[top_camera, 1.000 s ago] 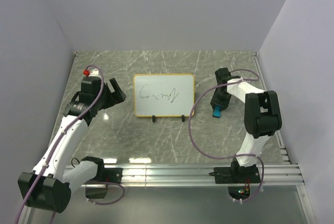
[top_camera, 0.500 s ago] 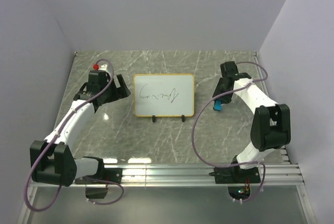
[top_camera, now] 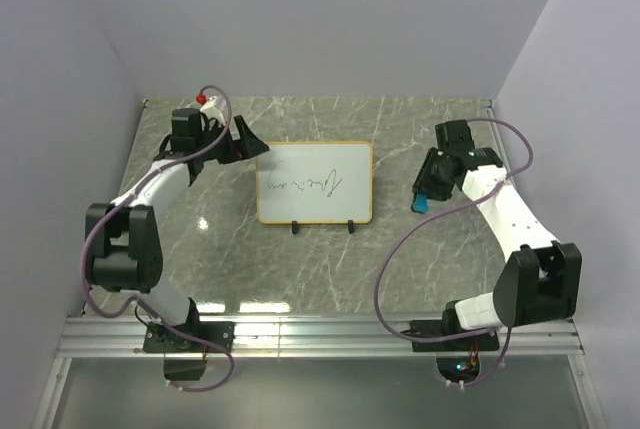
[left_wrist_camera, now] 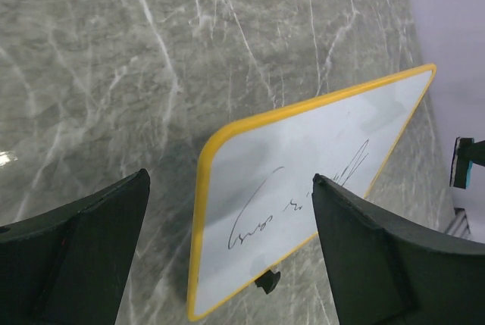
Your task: Erase the whiteboard
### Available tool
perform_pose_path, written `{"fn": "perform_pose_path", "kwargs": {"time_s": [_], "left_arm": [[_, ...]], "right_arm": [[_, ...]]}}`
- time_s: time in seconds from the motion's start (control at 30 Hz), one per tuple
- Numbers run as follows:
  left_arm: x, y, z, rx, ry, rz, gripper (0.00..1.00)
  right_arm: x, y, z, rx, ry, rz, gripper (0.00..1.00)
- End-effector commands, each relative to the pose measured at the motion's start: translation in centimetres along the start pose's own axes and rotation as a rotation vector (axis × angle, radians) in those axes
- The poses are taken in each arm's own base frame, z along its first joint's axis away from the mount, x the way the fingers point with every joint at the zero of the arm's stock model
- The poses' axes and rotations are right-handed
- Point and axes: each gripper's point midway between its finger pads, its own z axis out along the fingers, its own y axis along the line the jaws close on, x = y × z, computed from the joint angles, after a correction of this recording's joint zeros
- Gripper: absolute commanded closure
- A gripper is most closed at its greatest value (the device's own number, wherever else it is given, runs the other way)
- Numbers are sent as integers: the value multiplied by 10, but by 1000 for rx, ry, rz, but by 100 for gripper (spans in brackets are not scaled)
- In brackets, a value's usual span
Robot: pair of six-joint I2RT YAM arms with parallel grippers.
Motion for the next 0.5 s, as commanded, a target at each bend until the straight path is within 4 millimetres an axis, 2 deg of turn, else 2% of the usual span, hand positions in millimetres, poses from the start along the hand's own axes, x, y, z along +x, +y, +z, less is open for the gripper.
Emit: {"fn": "perform_pose_path", "kwargs": {"time_s": [0.0,0.23,0.33,0.47], "left_arm": [[-23,-21,9,133,-33,48,7],[-12,-12,32,189,36,18,10],[-6,-14,38,231,59,-5,16],[-2,-22,35,255,69,-5,35]], "right_arm": [[11,-2,-9,-7,10,5,100],[15,-13,-16,27,-9,7,100],[16,-15,-18,28,-19,17,100],[15,-13,-20,10,-32,30,100]]}}
